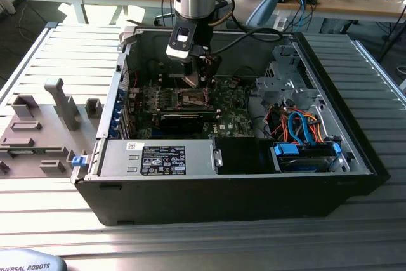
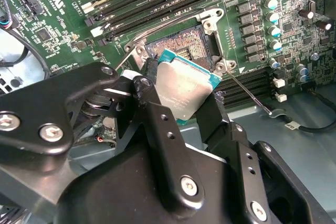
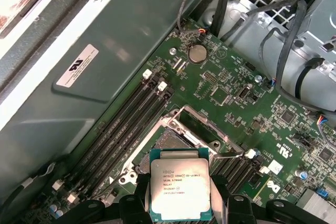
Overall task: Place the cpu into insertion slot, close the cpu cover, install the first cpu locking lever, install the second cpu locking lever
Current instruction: 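Place the cpu into insertion slot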
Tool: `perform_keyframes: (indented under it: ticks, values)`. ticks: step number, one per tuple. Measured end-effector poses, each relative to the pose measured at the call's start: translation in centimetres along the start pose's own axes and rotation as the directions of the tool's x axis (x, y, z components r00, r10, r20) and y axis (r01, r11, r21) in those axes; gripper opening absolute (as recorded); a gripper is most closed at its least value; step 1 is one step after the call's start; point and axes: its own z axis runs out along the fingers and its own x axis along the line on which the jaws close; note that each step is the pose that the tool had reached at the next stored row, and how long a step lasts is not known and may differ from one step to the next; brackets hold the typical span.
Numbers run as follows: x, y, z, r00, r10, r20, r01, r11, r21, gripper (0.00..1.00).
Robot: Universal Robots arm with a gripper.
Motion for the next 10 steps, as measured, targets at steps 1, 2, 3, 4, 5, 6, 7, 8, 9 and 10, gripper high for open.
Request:
perform_keyframes:
  ticks: [1, 2, 3, 4, 5, 6, 7, 8, 9, 10]
  values:
    - [0.0, 0.0, 0.0, 1.0, 0.001, 0.0001, -0.001, 1.0, 0.0, 0.54]
    - [0.0, 0.0, 0.01, 1.0, 0.002, 0.0001, -0.002, 1.0, 0.0, 0.54]
    - [0.0, 0.0, 0.01, 1.0, 0.002, 0.0002, -0.002, 1.0, 0.0, 0.54]
    - [0.0, 0.0, 0.02, 1.0, 0.004, 0.0003, -0.004, 1.0, 0.0, 0.54]
    - [0.0, 0.0, 0.02, 1.0, 0.005, 0.0003, -0.005, 1.0, 0.0001, 0.54]
    - [0.0, 0.0, 0.03, 1.0, 0.006, 0.0004, -0.006, 1.0, 0.0001, 0.54]
    - [0.0, 0.0, 0.03, 1.0, 0.006, 0.0004, -0.006, 1.0, 0.0001, 0.54]
    - [0.0, 0.0, 0.04, 1.0, 0.007, 0.0005, -0.007, 1.0, 0.0001, 0.54]
    - [0.0, 0.0, 0.04, 1.0, 0.009, 0.0006, -0.009, 1.0, 0.0001, 0.54]
    - [0.0, 0.0, 0.05, 1.0, 0.009, 0.0006, -0.009, 1.0, 0.0001, 0.54]
